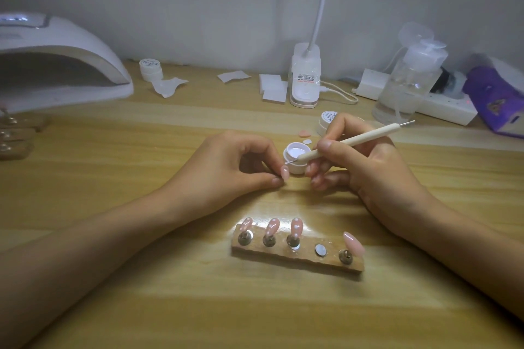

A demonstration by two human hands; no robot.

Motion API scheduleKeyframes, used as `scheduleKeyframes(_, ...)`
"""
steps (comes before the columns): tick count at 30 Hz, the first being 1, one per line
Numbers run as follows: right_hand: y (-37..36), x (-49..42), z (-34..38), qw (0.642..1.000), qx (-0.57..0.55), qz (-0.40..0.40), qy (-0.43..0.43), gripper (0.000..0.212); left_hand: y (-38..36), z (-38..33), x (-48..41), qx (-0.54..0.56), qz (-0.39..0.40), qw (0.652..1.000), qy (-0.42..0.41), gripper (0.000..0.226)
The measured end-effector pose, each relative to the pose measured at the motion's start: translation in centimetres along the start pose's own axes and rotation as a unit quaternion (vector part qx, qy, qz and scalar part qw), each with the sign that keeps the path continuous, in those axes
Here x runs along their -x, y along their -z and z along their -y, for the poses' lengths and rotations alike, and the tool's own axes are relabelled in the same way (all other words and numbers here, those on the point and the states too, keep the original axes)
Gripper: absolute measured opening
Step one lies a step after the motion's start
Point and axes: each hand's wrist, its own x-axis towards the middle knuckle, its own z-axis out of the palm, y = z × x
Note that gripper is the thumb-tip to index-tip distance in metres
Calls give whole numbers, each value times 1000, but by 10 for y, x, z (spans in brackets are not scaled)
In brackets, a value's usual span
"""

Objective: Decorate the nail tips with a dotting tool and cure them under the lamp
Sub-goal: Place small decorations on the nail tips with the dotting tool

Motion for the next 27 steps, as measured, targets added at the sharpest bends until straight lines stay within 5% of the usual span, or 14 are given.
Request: scheduleKeyframes(27,-1,1,2,1000,-3,-1,0,17,1,1,0,-4,6,1000,-6,19)
